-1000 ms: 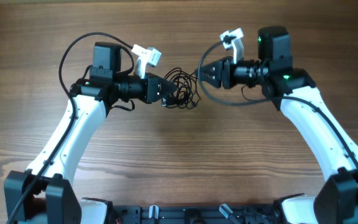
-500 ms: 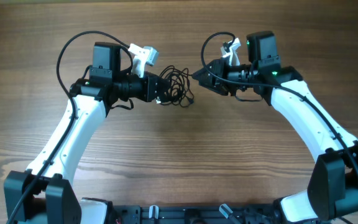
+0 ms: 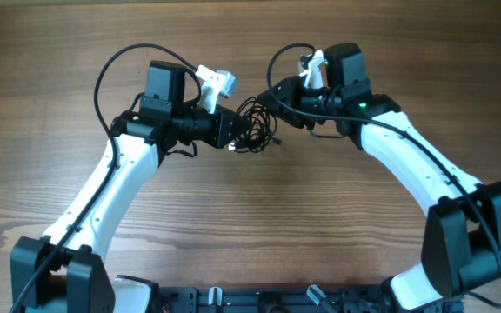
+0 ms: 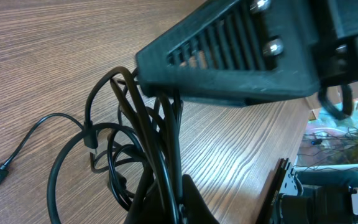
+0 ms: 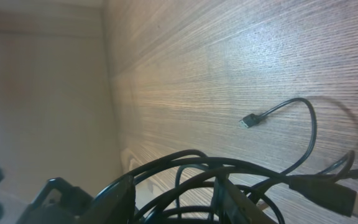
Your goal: Untangle cables
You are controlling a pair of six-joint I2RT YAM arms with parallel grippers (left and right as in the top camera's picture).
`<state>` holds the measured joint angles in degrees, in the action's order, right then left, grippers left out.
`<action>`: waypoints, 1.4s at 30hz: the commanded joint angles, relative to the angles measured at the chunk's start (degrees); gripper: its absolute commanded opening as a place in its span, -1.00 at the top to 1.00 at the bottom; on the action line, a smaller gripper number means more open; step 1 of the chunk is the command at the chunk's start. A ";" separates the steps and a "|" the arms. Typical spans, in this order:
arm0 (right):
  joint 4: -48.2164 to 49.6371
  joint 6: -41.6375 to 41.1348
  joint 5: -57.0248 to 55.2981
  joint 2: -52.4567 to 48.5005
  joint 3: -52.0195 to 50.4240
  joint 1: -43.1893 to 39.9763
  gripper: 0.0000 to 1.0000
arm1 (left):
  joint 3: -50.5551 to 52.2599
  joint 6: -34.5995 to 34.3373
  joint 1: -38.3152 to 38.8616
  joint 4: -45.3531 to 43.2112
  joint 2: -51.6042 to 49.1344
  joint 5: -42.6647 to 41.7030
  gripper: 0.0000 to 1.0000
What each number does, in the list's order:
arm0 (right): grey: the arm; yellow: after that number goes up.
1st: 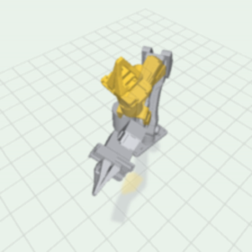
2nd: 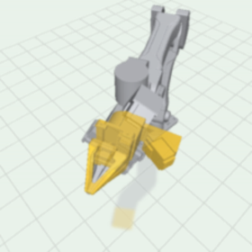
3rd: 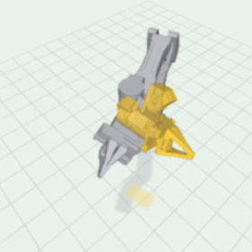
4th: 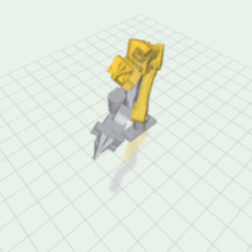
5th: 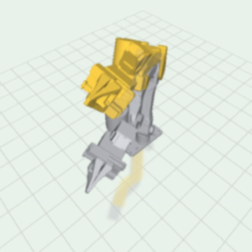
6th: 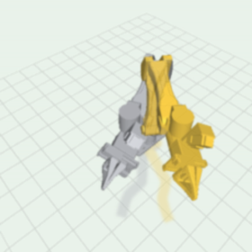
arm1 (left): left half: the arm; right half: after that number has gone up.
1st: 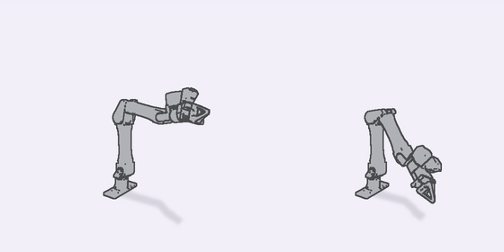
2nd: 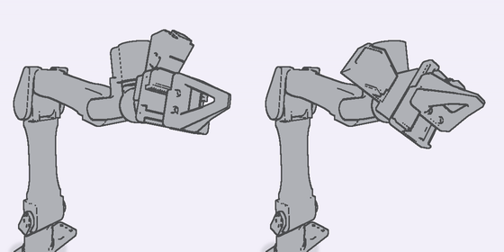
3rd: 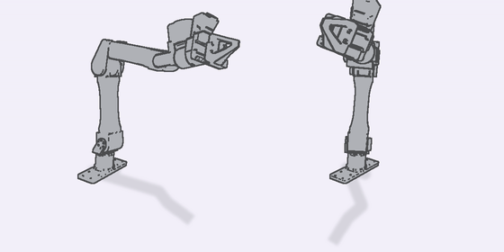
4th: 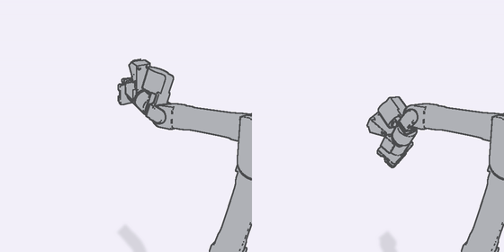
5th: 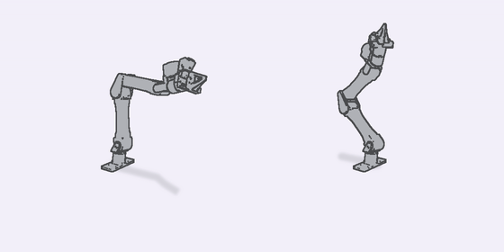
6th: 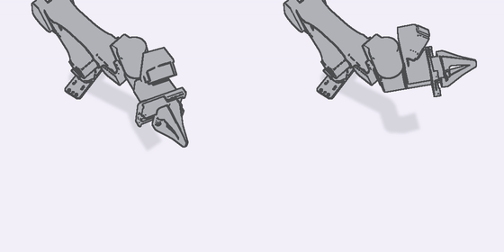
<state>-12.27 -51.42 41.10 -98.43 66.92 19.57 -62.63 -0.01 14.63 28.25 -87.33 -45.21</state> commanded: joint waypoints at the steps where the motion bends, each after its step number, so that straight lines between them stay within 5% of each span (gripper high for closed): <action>1: 2.34 -2.16 1.36 -1.55 0.07 1.49 0.17 | -0.28 1.29 0.28 -0.15 0.63 -0.33 0.92; 3: 6.38 -5.25 2.78 -1.55 0.07 1.49 0.38 | -0.28 1.29 0.90 -0.11 0.63 -0.33 0.92; 5: 11.93 -8.74 5.60 -1.55 0.07 1.46 0.91 | -0.28 1.29 1.77 -0.13 0.63 -0.26 0.92; 9: 20.31 -7.10 6.75 -1.53 0.09 -0.79 0.91 | -0.28 0.55 1.95 1.05 0.63 2.99 0.92; 12: 29.68 -7.34 10.91 -1.29 0.07 -6.56 0.91 | -0.28 -4.37 1.88 5.27 0.63 13.40 0.92; 16: 42.03 -12.24 16.96 -0.92 0.09 -15.80 0.91 | -0.28 -17.03 1.86 10.80 0.52 32.48 0.92; 18: 39.67 -11.89 19.04 -0.72 0.07 -19.50 0.91 | -0.28 -26.80 1.86 11.61 0.52 41.35 0.92; 21: 24.48 -2.27 19.15 -0.72 0.07 -21.68 0.91 | -0.28 -27.43 1.88 6.67 0.52 34.64 0.92; 25: 0.74 12.70 4.98 -0.72 0.07 -21.73 0.80 | -0.28 -16.72 1.88 -0.46 0.52 14.78 0.92; 27: -8.52 16.37 -4.15 -0.72 0.07 -21.68 0.63 | -0.28 -15.54 1.88 -1.09 0.52 12.09 0.92; 28: -12.90 18.69 -8.31 -0.72 0.07 -21.68 0.32 | -0.28 -15.17 1.88 -1.07 0.52 11.41 0.92; 30: -17.33 24.28 -10.54 -0.72 0.09 -21.70 -0.03 | -0.28 -15.17 1.88 -1.40 0.52 8.68 0.92; 34: -22.95 33.81 -6.82 -0.15 0.15 -21.73 -0.24 | -0.28 -15.32 1.86 -5.60 0.52 -0.90 0.92; 39: -23.89 40.04 -0.96 5.42 0.15 -22.38 -0.32 | -0.28 -26.71 0.90 -10.75 0.52 -2.23 0.92; 42: -23.71 48.46 13.22 10.29 0.13 -22.45 -0.30 | -0.28 -25.16 0.31 -19.10 0.52 -15.04 0.92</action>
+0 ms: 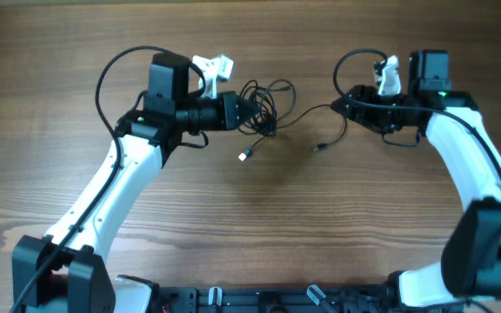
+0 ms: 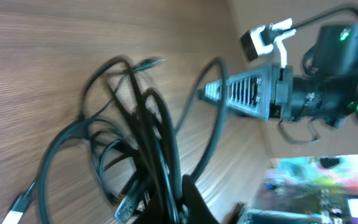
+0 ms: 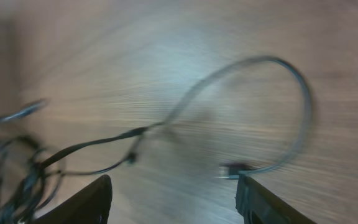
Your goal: Untangle cables
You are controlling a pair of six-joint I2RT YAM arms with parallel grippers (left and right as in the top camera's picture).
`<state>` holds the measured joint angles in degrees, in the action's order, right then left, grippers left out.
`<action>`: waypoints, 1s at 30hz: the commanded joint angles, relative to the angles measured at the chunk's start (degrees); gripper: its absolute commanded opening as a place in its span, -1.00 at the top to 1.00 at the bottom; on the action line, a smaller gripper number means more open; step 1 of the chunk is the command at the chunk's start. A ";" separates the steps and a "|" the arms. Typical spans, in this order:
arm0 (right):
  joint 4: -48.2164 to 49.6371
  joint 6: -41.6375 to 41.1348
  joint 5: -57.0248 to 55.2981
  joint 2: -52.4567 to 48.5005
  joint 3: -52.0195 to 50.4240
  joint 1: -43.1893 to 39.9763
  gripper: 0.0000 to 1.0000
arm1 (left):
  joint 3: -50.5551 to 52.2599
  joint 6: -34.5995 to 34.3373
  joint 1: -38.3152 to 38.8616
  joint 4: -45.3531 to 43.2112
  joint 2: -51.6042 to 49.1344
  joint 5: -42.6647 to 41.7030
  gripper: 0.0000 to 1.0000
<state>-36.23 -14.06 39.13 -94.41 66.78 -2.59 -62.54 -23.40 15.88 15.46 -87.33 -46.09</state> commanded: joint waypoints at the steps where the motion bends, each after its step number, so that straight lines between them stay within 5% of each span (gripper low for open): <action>1: 0.11 14.64 22.16 7.50 0.26 -0.28 -0.28 | -0.37 1.01 -0.90 -9.44 0.52 -19.65 0.92; 6: -1.42 18.86 32.11 8.52 0.22 0.00 -0.26 | -0.37 2.99 0.39 -15.93 0.52 -29.51 0.92; 9: -0.74 19.50 36.00 8.48 0.22 1.70 -0.52 | -0.37 2.71 2.29 -16.24 0.52 -29.49 0.92; 14: -0.09 17.20 30.67 8.37 0.22 7.98 -0.57 | -0.37 -7.21 5.55 -24.24 0.52 -25.81 0.92; 16: 2.27 10.56 23.02 8.37 0.22 9.18 -0.10 | -0.37 -9.25 6.23 -26.03 0.55 -25.88 0.92; 19: 2.73 6.40 16.59 8.37 0.22 7.65 0.91 | -0.37 -10.56 6.36 -24.83 0.55 -25.88 0.92; 23: 2.75 2.29 14.95 8.37 0.22 3.06 0.91 | -0.37 -10.60 4.76 -18.12 0.55 -21.03 0.84; 25: 2.69 -7.58 7.13 8.37 0.22 0.83 0.91 | -0.37 -15.43 4.46 -8.24 0.52 -7.17 0.28; 26: 2.14 -13.03 1.57 8.37 0.22 0.35 0.91 | -0.37 -20.00 4.46 -3.78 0.52 0.55 -0.50; 27: 1.36 -18.75 -2.56 8.37 0.22 0.37 0.91 | -0.37 -24.11 4.52 -0.63 0.52 6.32 -0.89; 30: -1.27 -31.45 -4.39 8.37 0.22 0.83 0.91 | -0.37 -27.98 5.97 -0.26 0.52 11.41 -1.00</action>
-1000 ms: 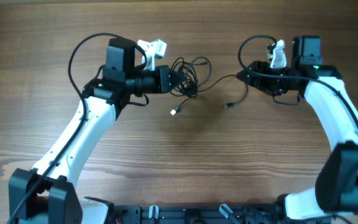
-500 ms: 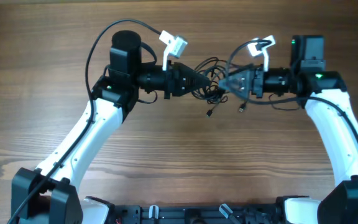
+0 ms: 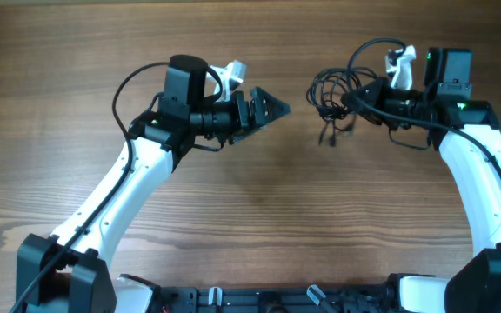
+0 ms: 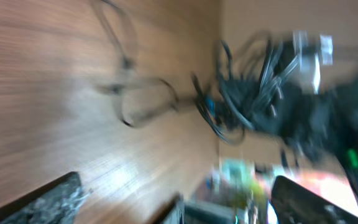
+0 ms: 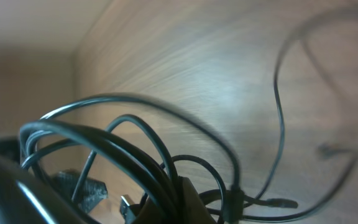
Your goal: Untangle cables
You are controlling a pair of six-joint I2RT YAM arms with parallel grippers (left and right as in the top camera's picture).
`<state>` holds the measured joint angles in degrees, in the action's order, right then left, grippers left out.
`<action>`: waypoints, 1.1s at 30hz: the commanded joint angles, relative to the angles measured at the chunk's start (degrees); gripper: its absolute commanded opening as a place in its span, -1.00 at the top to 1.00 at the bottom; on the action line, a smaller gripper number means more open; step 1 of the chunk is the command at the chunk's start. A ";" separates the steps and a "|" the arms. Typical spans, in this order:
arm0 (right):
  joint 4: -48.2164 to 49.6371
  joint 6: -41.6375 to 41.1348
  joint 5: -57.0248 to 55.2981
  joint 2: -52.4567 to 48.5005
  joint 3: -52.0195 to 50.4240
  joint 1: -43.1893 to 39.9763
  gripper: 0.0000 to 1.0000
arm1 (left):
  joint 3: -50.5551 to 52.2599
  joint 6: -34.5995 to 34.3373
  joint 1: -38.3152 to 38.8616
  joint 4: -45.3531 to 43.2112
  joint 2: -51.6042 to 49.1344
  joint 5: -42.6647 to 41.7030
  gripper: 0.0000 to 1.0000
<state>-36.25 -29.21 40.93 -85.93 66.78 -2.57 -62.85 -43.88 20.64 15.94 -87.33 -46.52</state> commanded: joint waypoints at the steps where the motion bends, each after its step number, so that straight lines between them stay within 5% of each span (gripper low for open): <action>1: -2.36 -19.02 -6.21 -0.11 0.22 1.44 0.91 | -0.07 -7.61 2.62 -1.95 0.52 13.16 -1.00; 3: -4.96 -22.25 -6.14 -0.11 0.22 2.45 0.91 | -0.07 -6.93 6.54 -3.30 0.52 19.26 -0.86; 7: -12.55 -23.43 -5.75 -0.11 0.22 3.58 0.91 | -0.07 2.03 14.21 -4.31 0.52 29.81 0.10; 10: -16.79 -23.47 -4.42 -0.11 0.22 3.58 0.91 | -0.07 18.27 19.63 -6.12 0.55 30.23 0.13; 17: -17.38 -23.23 -2.47 -0.11 0.22 3.58 0.91 | -0.07 28.76 26.93 -4.61 0.52 42.38 0.14; 25: -20.72 -18.32 3.45 -0.11 0.22 3.69 0.91 | -0.07 28.72 29.40 -3.23 0.09 51.63 0.35; 28: -22.47 -10.34 5.22 -0.11 0.22 3.67 0.91 | -0.07 28.70 29.33 -3.06 0.09 53.16 0.92; 30: -22.27 -3.10 3.39 -0.11 0.22 3.34 0.91 | -0.07 28.26 29.27 -2.78 0.09 56.78 0.92; 33: -23.91 5.73 -4.17 -0.11 0.22 0.22 0.91 | -0.07 15.98 26.18 0.39 1.25 69.81 0.92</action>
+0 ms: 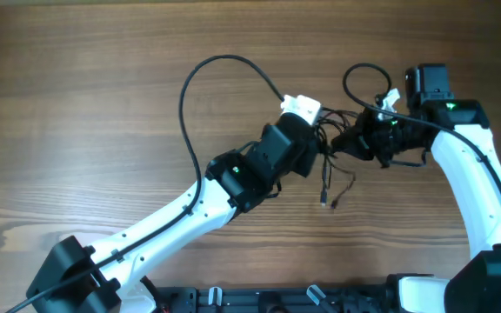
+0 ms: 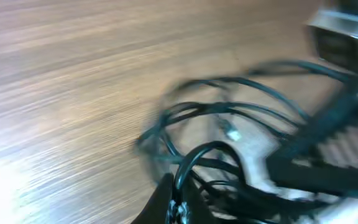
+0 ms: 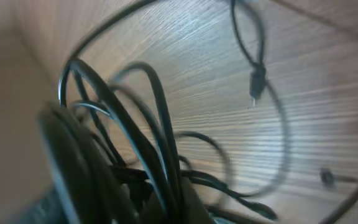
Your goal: Untangle cables
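Observation:
A tangle of thin black cables [image 1: 325, 184] hangs between my two grippers right of the table's middle, with loose ends and a plug drooping toward the wood. My left gripper [image 1: 318, 155] reaches in from the left and is shut on one cable loop [image 2: 194, 158]; in the left wrist view its jaws [image 2: 180, 202] pinch that loop. My right gripper [image 1: 343, 146] is shut on the rest of the bundle [image 3: 135, 149], whose strands run through its jaws [image 3: 185, 199]. A small connector [image 3: 254, 79] dangles beyond them.
The wooden table [image 1: 76, 113] spreads all around. My left arm [image 1: 190, 204] lies diagonally across the middle, its own wire [image 1: 200, 74] arching above it. A black rail [image 1: 268, 298] runs along the front edge.
My left gripper was open and apart from the tangle, to its left. It has moved right to the tangle and shut on a cable loop. The right gripper, still holding the bundle, sits lower.
First both grippers were shut on the tangle left of centre. Then the left held the tangle while the right was far right with one cable stretched out. Later the right held the tangle and the left was open. Now both hold it again.

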You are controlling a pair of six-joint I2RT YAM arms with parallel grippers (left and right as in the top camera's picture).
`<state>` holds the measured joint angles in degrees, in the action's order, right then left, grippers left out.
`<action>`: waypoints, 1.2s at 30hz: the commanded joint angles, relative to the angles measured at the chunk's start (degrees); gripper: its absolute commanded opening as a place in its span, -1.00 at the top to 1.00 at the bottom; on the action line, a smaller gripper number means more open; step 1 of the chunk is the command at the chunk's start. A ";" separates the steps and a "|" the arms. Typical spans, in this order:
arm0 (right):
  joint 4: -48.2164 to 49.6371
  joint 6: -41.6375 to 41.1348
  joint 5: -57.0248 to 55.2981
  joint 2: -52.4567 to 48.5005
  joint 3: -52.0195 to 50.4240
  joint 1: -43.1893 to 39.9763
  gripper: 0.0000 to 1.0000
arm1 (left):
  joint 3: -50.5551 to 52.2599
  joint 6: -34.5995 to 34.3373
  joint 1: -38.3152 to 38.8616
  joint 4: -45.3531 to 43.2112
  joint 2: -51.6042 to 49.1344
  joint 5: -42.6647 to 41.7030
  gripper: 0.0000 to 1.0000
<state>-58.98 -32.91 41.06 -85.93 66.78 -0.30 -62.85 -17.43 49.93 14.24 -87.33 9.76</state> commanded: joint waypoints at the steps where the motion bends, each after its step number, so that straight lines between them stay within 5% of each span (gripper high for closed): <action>1: -2.05 11.56 -5.73 -0.11 0.22 -3.52 0.91 | -0.07 -16.98 -5.60 3.58 2.05 14.12 0.92; 5: -1.27 13.49 -5.77 -0.11 0.22 -4.44 0.91 | -0.07 -43.21 -14.58 11.80 2.49 12.96 0.92; 7: -1.03 13.38 -7.17 -0.11 0.22 -4.44 0.91 | -0.07 -50.03 -18.51 16.26 2.47 8.57 0.92; 17: -0.98 13.49 -17.44 -0.11 0.22 -10.69 0.91 | -0.07 -50.36 -42.27 29.68 2.49 -0.35 0.92; 22: -0.87 13.51 -18.32 -0.11 0.22 -13.92 0.91 | -0.07 -50.25 -45.75 29.92 2.47 -6.23 0.92; 24: 1.07 20.83 -8.11 -0.11 0.22 -12.98 0.91 | -0.07 -38.62 -44.24 23.63 2.47 -14.16 0.88; 27: 3.15 34.34 6.10 -0.11 0.22 -11.23 0.91 | -0.07 -9.92 -38.84 10.03 2.47 -34.71 -0.54; 29: 2.49 45.59 13.07 -0.11 0.22 -11.06 0.91 | -0.07 -3.21 -35.76 7.39 2.47 -37.59 -0.62; 36: 4.09 56.48 36.98 -0.11 0.22 -11.06 0.91 | -0.07 11.69 -28.79 7.34 2.47 -39.36 -0.62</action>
<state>-56.01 16.99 61.28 -86.06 66.78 -11.44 -62.78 -16.71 18.33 21.50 -85.54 -26.52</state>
